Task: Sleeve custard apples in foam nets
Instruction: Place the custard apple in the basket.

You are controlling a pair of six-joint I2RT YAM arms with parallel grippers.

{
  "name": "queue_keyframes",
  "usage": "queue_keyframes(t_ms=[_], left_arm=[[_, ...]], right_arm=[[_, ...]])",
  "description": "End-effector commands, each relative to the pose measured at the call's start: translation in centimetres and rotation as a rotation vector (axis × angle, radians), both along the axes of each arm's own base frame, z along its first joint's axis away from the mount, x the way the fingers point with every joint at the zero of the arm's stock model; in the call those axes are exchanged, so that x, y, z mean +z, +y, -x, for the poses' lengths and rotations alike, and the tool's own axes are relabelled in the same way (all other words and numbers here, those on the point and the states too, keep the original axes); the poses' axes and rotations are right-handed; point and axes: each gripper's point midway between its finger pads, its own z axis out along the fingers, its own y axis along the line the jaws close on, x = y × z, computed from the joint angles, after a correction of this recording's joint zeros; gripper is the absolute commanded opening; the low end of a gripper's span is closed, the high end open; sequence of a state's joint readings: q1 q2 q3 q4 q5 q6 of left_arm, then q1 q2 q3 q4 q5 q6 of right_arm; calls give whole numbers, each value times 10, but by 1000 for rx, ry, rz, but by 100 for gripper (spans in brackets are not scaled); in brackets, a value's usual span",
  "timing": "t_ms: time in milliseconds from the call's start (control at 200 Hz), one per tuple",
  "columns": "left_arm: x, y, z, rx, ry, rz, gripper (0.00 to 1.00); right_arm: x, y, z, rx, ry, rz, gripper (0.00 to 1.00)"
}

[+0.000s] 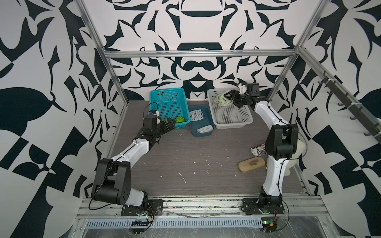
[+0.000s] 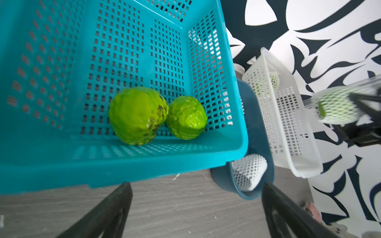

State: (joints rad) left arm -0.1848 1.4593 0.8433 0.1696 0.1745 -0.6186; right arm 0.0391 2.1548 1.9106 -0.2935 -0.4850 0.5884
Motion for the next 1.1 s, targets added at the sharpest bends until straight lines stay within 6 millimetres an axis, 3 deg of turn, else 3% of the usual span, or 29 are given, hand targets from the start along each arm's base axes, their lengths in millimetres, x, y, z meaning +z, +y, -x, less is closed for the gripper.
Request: queue_keyframes(t_ms=[0,145,325,340,390,575,850,1095], left_arm=[[14,4,-16,-3,-67,-2,100],[4,16,-20,41,-48,-15,100],[-4,22,-26,63,-29,-8,100],[-4,22,-27,62,-28,-6,100],[-7,22,-28,57,-19,-2,100],[-12,22,-31,55,-6,2,100],[-15,21,-36,54,5,18,100],[-18,22,-36,57,11,16,100]], right_arm=[[10,-30,-24,-99,-69,152,69],[-16,-56,-45,-187,-44,298,69],[-42,-56,-67,-191,-14,320,69],[-54,-57,-69,-191,6,323,69],[-60,-57,-74,-195,15,331,69],[-78,-60,-77,-220,36,395,69],[-97,-47,-73,-197,65,478,69],[-94,-46,-73,-202,68,492,93]])
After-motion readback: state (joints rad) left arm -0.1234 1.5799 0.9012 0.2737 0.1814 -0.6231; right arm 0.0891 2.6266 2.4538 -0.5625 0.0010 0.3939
